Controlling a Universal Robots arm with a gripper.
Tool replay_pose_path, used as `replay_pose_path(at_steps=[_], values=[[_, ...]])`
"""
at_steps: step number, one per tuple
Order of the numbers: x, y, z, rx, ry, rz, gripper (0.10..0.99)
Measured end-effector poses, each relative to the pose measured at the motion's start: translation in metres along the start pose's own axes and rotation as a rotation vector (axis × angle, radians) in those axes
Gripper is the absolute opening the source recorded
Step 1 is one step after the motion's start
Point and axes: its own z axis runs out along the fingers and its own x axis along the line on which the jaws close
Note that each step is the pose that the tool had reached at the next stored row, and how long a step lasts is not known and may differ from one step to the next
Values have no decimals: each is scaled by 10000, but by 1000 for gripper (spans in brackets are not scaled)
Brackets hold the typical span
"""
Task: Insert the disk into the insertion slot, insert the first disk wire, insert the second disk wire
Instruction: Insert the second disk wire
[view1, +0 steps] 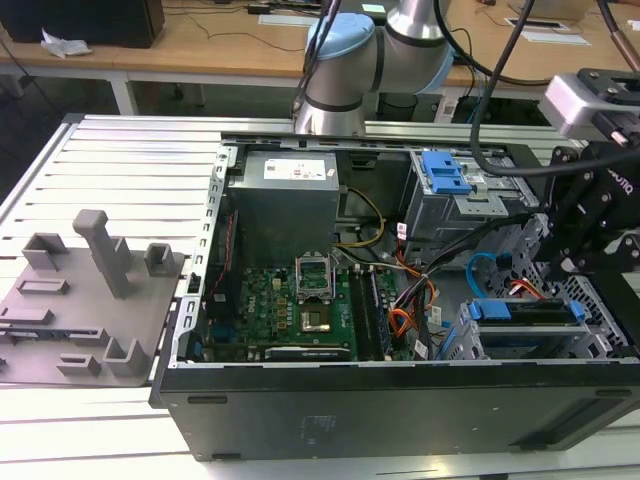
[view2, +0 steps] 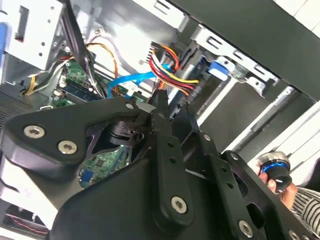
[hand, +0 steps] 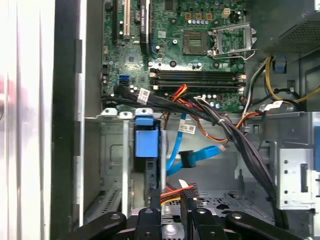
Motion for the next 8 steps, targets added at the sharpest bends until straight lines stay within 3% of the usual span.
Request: replay_pose_path(at_steps=[2, 8], values=[[-64, 1, 1, 0, 0, 0, 298], [-136, 2, 3, 0, 0, 0, 298]])
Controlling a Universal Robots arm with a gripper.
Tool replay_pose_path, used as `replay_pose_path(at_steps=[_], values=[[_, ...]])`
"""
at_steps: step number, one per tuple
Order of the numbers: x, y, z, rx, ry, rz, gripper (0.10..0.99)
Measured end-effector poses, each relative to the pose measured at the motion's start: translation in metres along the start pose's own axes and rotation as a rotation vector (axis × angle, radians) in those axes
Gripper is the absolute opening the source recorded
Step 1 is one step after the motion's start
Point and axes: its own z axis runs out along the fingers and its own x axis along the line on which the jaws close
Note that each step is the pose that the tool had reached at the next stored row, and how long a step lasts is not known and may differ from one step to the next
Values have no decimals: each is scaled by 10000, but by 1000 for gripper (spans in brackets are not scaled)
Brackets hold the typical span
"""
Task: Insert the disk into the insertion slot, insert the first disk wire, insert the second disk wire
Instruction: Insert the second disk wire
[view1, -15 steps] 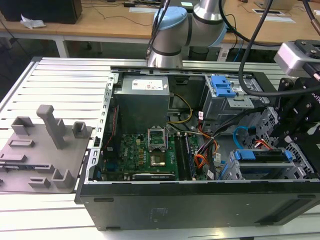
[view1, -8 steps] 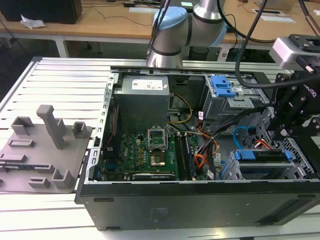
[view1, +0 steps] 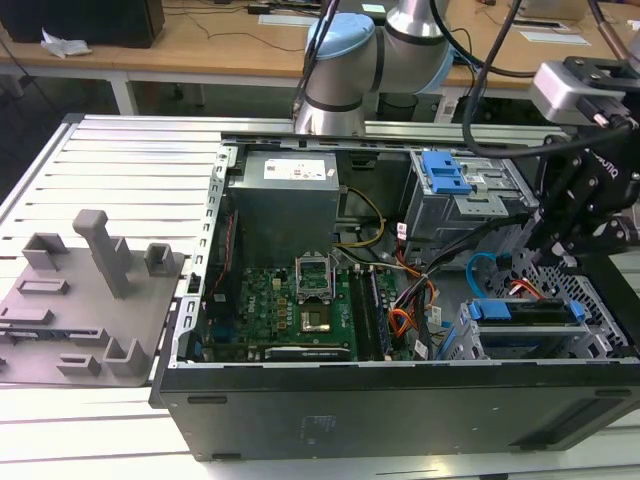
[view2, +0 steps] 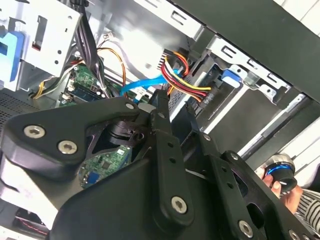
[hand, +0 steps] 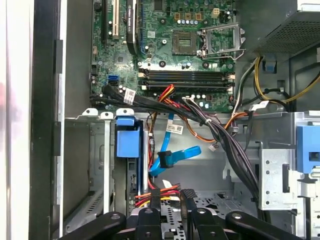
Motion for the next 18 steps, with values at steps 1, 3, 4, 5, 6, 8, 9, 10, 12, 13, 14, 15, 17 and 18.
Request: replay_pose_path(at_steps=[1, 3, 4, 5, 6, 8, 9, 10, 12, 13, 14, 15, 17, 18], values=[[-3, 0, 1, 0, 1, 0, 298], [-5, 22, 7, 0, 1, -1, 298], [-6, 33, 11, 0, 1, 0, 298], [-6, 38, 15, 0, -1, 0, 298], [-8, 48, 22, 0, 1, 0, 298], [-15, 77, 30, 0, 3, -2, 298], [-14, 110, 32, 2, 22, -13, 298], [-14, 142, 33, 4, 42, -24, 298], [-13, 198, 35, 6, 102, -46, 298], [-13, 213, 36, 6, 128, -55, 298], [-13, 224, 37, 7, 154, -61, 298], [-12, 238, 38, 7, 192, -68, 298], [-11, 276, 45, 8, 346, -87, 298], [-11, 292, 51, 10, 364, -96, 298]])
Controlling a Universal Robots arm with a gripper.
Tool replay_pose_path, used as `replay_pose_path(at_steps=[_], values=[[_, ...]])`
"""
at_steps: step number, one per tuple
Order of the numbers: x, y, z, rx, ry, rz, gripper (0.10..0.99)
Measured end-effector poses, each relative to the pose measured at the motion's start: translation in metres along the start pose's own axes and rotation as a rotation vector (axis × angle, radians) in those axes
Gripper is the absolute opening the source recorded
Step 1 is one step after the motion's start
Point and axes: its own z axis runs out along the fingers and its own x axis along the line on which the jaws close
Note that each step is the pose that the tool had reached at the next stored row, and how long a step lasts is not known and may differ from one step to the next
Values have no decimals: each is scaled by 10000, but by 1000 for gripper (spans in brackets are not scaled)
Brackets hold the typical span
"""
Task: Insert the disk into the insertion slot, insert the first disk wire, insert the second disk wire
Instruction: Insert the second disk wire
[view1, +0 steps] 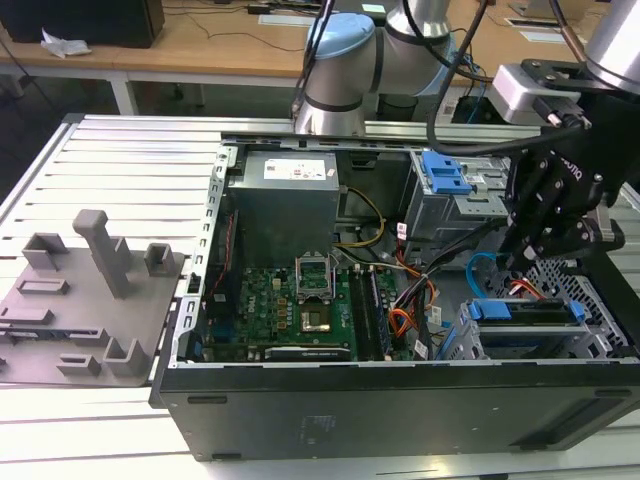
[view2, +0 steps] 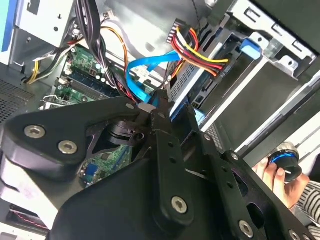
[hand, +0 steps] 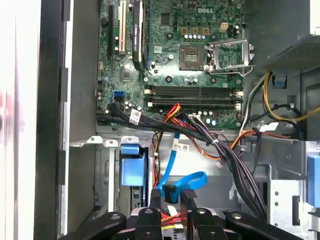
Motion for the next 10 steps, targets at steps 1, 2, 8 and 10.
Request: replay_pose_path(at_steps=[1, 2, 8, 10], values=[[0, 23, 10, -1, 1, -11, 298], [0, 34, 15, 0, 3, -16, 298], [0, 67, 27, 1, 56, -46, 298], [0, 67, 27, 1, 58, -46, 220]])
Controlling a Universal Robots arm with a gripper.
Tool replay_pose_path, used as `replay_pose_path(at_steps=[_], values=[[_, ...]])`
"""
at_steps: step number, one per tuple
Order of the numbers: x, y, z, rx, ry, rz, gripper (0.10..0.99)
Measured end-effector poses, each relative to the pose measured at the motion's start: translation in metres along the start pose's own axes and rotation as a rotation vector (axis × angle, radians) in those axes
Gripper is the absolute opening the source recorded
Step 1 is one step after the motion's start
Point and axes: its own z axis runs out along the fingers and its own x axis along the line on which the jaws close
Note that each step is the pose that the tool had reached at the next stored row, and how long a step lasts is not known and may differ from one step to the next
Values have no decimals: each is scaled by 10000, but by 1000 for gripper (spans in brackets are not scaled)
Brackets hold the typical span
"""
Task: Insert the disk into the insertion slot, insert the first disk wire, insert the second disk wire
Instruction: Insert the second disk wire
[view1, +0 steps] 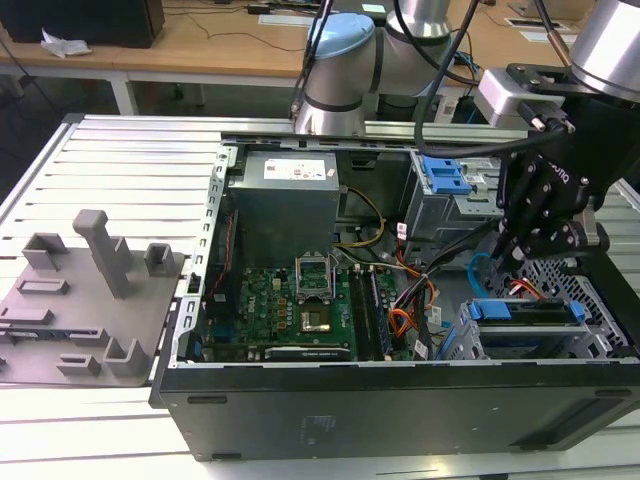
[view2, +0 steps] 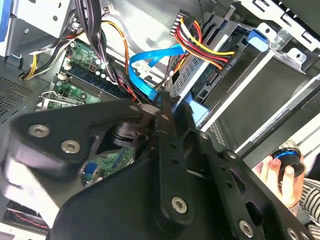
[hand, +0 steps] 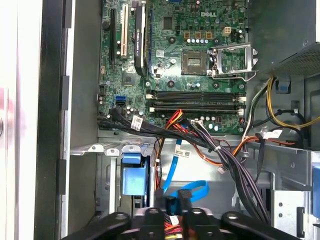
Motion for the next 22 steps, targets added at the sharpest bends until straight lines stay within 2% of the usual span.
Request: replay_pose_path(at_steps=[1, 9, 14, 22], values=[[0, 0, 0, 0, 1, 0, 161], [1, 0, 0, 0, 10, 0, 161], [40, -33, 0, -2, 10, 0, 161], [135, -37, 2, -3, 10, 1, 161]])
